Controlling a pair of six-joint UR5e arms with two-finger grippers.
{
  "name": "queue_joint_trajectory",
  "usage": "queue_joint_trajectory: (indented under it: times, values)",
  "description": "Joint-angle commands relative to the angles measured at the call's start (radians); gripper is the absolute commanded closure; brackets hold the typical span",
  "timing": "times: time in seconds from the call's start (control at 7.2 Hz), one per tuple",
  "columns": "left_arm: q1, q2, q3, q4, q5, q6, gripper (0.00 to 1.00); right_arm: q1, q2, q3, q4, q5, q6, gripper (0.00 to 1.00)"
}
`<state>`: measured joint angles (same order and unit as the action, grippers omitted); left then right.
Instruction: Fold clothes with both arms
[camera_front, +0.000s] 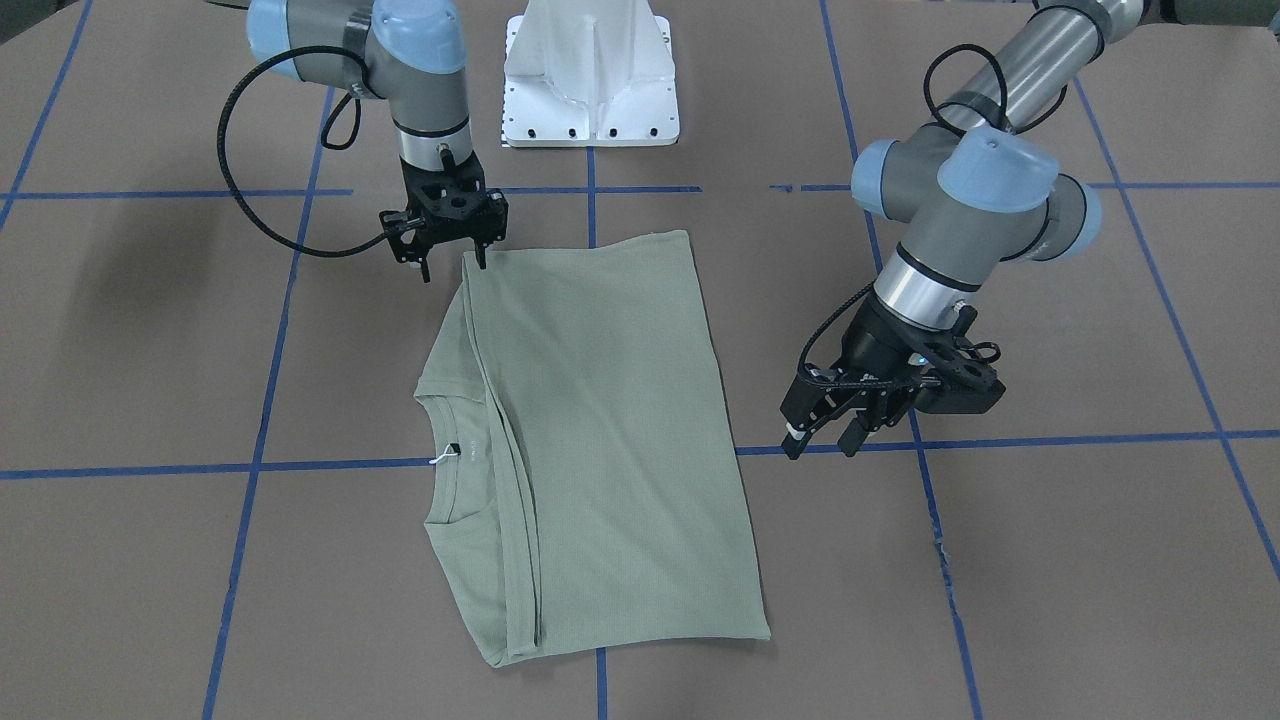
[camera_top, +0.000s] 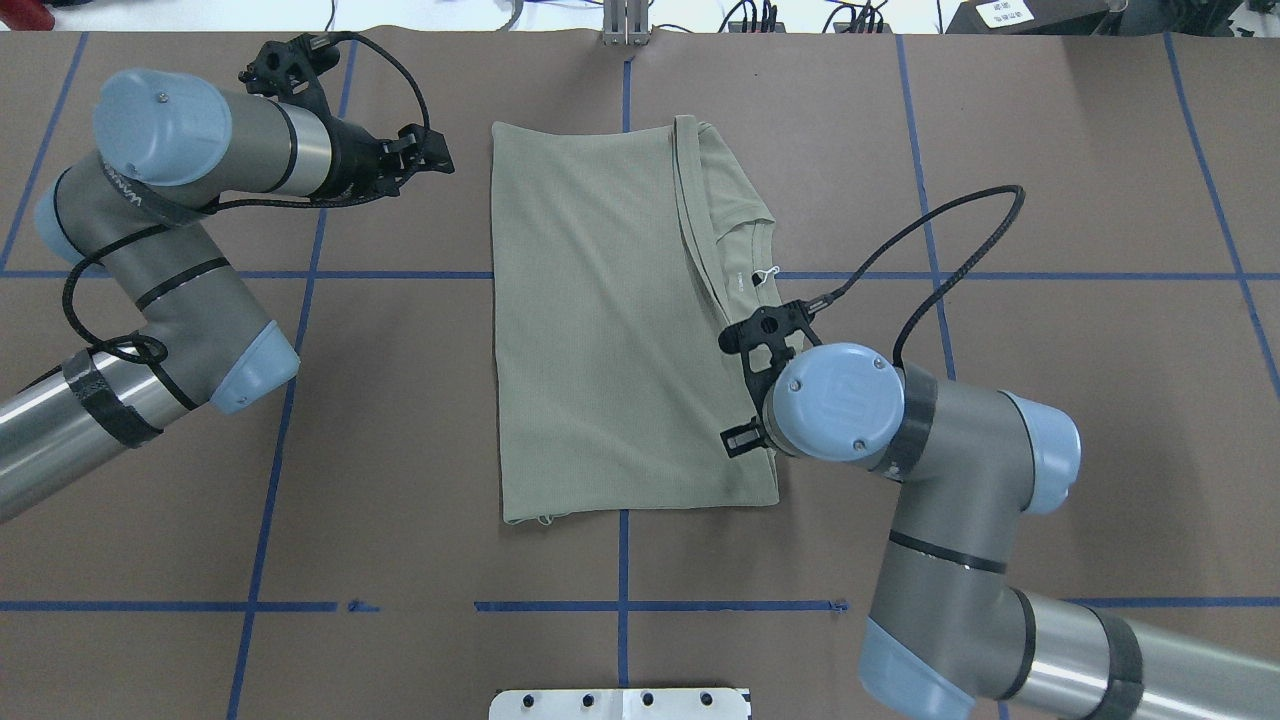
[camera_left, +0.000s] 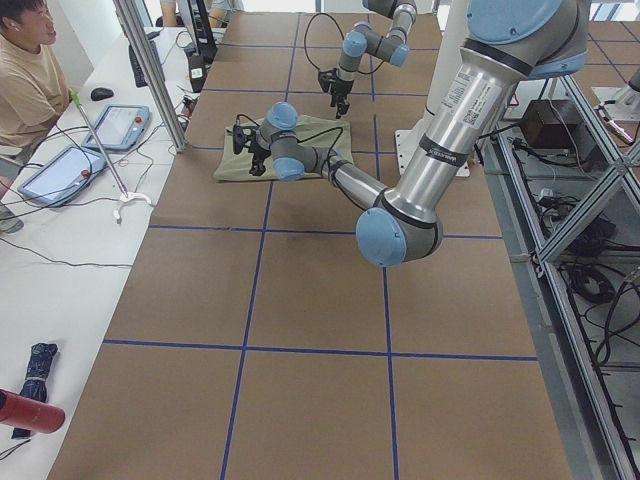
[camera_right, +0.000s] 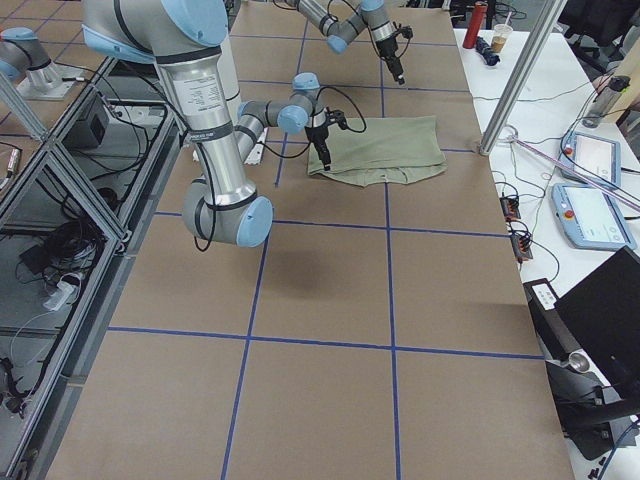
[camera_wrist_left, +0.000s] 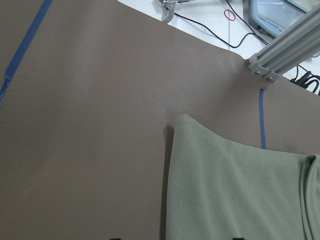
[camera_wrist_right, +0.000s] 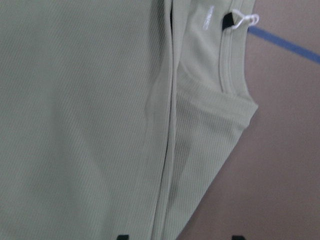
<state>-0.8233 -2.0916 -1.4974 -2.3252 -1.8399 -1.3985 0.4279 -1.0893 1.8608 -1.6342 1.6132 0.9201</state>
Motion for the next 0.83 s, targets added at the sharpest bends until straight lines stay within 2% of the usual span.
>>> queue_joint_trajectory:
  times: [0.0,0.14,0.28,0.42,0.69]
  values:
    - [0.001,0.001,-0.011,0.001,0.001,-0.005,0.21,0.102,0.182,-0.226,0.007,0.001,-0.051,0.20]
    - [0.001,0.002,-0.011,0.001,0.001,-0.005,0.21,0.124,0.234,-0.306,0.023,0.002,-0.085,0.19]
    - [0.001,0.002,-0.014,0.001,0.001,-0.007,0.21,0.132,0.270,-0.395,0.077,0.002,-0.098,0.09]
    - [0.003,0.002,-0.015,0.003,0.001,-0.007,0.20,0.146,0.317,-0.489,0.103,0.013,-0.122,0.09]
    - [0.004,0.004,-0.017,0.003,0.001,-0.011,0.20,0.170,0.335,-0.544,0.108,0.054,-0.164,0.09]
